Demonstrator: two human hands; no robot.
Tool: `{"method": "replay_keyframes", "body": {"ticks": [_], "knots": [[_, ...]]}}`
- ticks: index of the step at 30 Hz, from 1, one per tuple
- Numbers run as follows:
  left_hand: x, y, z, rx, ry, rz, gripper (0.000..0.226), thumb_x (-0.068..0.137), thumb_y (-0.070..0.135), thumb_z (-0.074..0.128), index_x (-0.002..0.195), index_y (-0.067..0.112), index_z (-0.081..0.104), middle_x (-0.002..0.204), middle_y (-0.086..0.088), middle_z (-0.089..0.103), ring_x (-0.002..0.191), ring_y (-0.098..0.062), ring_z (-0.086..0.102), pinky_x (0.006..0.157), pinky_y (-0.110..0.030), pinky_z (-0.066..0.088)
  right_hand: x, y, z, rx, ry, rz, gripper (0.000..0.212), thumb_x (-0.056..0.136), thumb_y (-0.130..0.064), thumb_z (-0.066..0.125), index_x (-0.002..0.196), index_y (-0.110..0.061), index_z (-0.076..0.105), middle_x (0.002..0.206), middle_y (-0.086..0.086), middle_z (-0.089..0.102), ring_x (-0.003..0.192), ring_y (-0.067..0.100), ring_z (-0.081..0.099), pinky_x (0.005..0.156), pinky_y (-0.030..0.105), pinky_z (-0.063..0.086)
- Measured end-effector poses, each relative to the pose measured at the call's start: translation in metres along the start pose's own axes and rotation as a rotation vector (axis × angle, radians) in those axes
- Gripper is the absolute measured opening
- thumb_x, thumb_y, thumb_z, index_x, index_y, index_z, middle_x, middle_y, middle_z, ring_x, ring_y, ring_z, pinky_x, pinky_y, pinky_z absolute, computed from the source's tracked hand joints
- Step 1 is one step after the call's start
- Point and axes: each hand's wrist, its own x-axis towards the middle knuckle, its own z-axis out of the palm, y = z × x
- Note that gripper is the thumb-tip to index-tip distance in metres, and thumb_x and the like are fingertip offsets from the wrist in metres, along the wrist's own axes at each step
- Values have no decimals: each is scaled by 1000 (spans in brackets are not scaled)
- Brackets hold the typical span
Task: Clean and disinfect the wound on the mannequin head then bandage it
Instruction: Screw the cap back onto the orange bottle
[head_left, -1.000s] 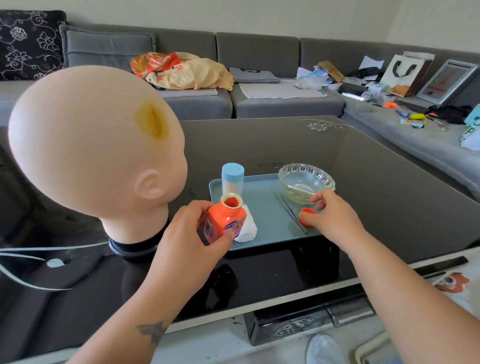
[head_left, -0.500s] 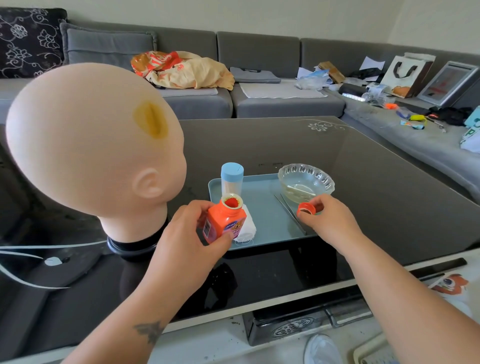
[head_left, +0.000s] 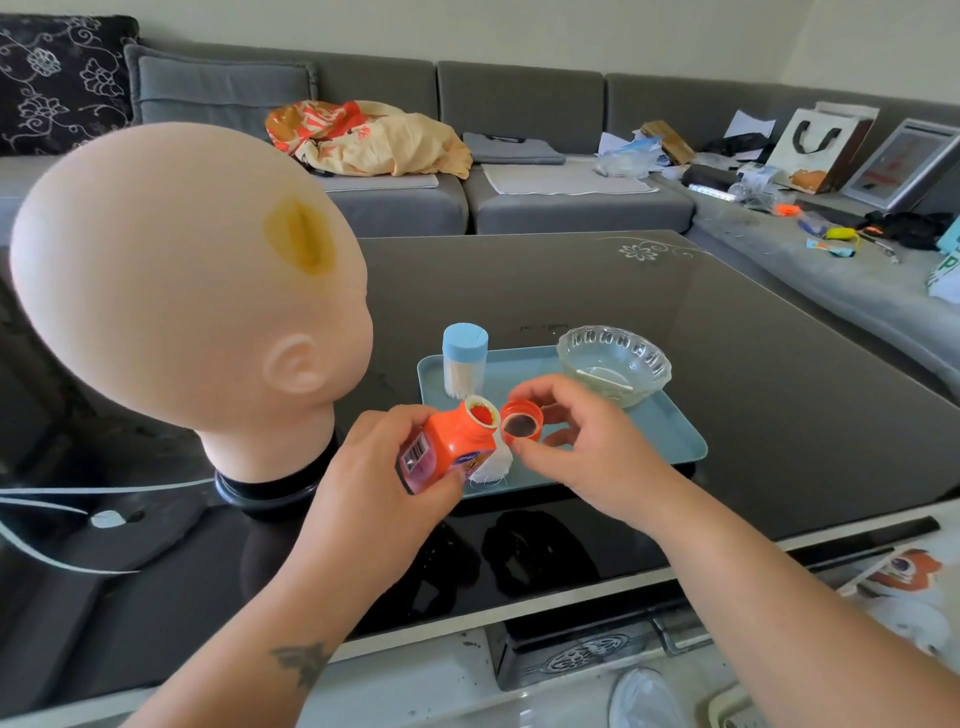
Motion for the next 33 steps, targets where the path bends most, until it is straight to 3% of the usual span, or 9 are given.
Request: {"method": "replay_keyframes", "body": {"ticks": [9, 17, 27, 33], "knots": [[1, 3, -2, 31, -2, 24, 42, 70, 29, 76, 108, 36, 61, 98, 15, 54, 93, 9, 49, 71, 1, 34, -3, -9, -1, -5, -15, -77, 40, 74, -32, 69, 111, -40, 58, 107, -13, 60, 104, 8, 57, 92, 36, 50], [0, 2, 0, 93, -4, 41, 49, 70, 25, 77, 115, 37, 60, 101, 16, 50, 90, -1, 53, 67, -7, 36, -4, -13, -1, 10, -63, -117, 40, 77, -16, 76, 110, -33, 60, 109, -9, 58, 105, 12, 58, 92, 41, 50], [-1, 3, 0, 156, 4, 91, 51, 72, 23, 75, 120, 30, 62, 103, 11, 50, 94, -14, 54, 78, -27, 48, -2, -9, 1, -44, -100, -115, 41, 76, -22, 77, 108, -40, 60, 104, -18, 57, 101, 5, 57, 81, 25, 48], [-2, 4, -1, 167, 21, 119, 49, 72, 21, 74, 119, 29, 64, 101, 11, 50, 93, -14, 53, 75, -26, 47, -1, -7, 1, -15, -108, -73, 37, 76, -29, 77, 107, -41, 61, 102, -14, 62, 96, 4, 59, 79, 24, 47]]}}
